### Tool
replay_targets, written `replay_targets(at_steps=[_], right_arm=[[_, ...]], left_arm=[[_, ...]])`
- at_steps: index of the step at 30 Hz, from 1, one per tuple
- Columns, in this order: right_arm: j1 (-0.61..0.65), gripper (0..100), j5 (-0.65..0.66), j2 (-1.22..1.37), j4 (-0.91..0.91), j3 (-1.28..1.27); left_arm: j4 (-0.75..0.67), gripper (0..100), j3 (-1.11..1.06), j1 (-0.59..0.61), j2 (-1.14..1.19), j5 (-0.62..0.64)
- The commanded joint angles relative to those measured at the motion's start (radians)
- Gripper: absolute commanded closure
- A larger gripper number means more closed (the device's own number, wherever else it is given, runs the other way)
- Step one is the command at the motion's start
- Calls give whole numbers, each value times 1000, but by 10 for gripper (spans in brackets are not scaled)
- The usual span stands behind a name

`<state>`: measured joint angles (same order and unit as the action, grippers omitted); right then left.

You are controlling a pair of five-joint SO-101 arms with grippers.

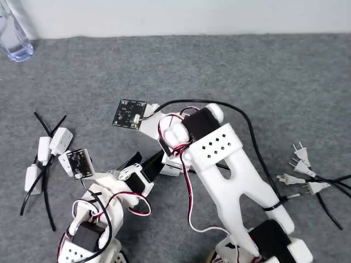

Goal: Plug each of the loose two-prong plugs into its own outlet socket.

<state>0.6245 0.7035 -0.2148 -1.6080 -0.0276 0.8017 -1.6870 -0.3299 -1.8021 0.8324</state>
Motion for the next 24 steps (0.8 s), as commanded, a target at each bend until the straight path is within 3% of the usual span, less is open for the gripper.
replay_targets(at_steps=[1,12,24], right_arm=[[-15,990,-3,-8,-41,118],[-12,990,-9,-8,-140,210],[-13,990,-11,-28,-134,218]], left_arm=[[14,652,4,-26,-14,-15],[15,652,4,-26,-14,-15],[15,652,4,-26,-14,-15]])
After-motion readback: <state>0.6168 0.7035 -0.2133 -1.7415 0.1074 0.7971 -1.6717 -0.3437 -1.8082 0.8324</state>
